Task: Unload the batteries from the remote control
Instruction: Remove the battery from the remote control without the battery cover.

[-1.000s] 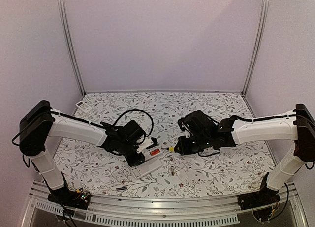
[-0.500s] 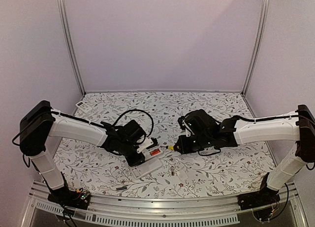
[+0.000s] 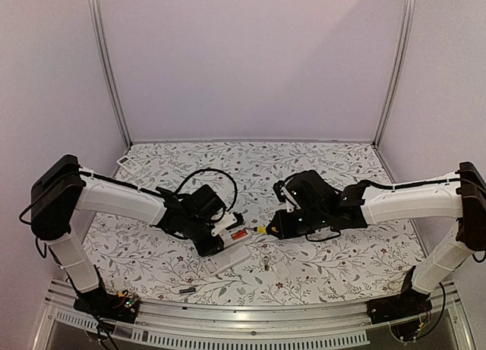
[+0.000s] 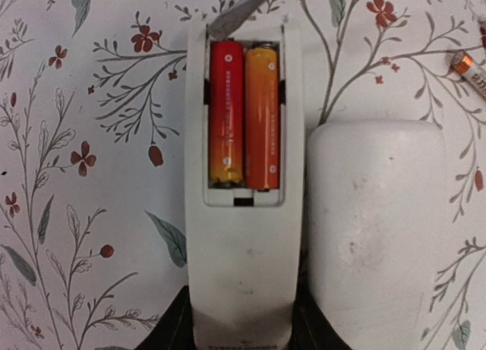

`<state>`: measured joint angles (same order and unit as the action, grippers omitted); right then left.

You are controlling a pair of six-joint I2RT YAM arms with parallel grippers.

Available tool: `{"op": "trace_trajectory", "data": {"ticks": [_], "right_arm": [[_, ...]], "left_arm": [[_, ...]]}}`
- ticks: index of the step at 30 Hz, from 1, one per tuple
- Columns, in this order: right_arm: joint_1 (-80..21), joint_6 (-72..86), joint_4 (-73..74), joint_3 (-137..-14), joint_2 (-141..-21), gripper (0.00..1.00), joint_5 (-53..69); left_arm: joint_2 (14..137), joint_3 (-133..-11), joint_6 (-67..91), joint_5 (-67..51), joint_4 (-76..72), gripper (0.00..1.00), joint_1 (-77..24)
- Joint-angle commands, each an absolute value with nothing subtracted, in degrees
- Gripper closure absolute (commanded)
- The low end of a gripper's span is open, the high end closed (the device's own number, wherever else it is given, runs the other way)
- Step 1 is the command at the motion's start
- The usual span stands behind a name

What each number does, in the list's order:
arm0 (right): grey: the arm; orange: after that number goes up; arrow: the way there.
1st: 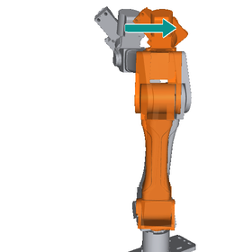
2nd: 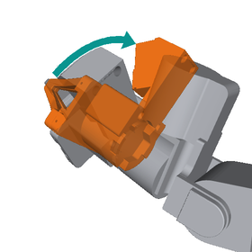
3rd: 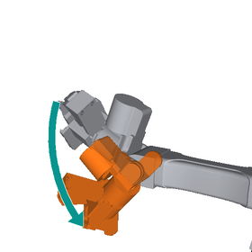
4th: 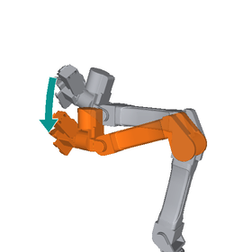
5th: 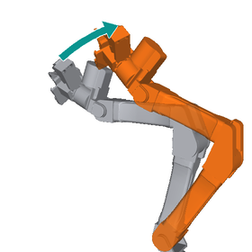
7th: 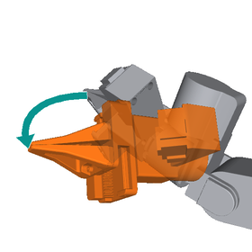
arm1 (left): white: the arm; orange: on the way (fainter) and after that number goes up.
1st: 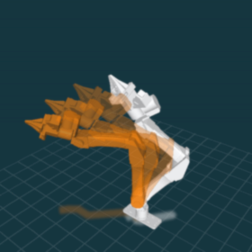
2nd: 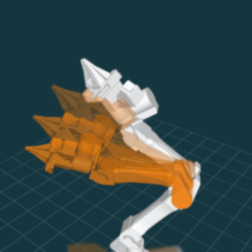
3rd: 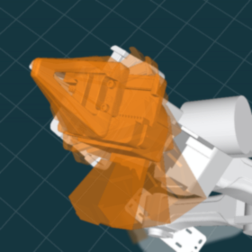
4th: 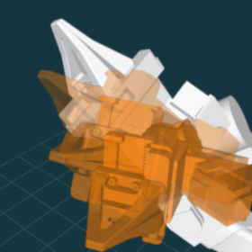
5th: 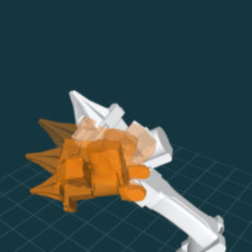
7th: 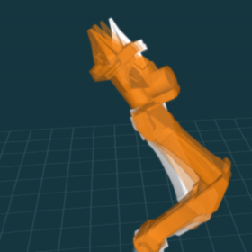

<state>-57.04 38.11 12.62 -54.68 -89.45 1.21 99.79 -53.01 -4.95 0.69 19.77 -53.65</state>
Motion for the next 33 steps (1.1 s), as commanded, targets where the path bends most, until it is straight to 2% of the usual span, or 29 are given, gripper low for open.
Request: {"op": "trace_trajectory", "data": {"ticks": [1, 24, 33], "right_arm": [[-56.87, 38.47, 12.76, -53.94, -90.34, 1.00, 1.23], [-56.88, 38.26, 14.37, -53.79, -91.61, 1.00, 0.39], [-56.93, 37.75, 12.92, -53.71, -92.40, 1.00, 5.12]], "left_arm": [[102.48, -53.26, -5.64, 1.41, 20.21, 0.83, -54.76], [103.09, -53.45, -5.71, 1.75, 20.48, 0.84, -54.84], [103.58, -53.53, -5.67, 1.93, 20.69, 0.84, -54.82]]}}
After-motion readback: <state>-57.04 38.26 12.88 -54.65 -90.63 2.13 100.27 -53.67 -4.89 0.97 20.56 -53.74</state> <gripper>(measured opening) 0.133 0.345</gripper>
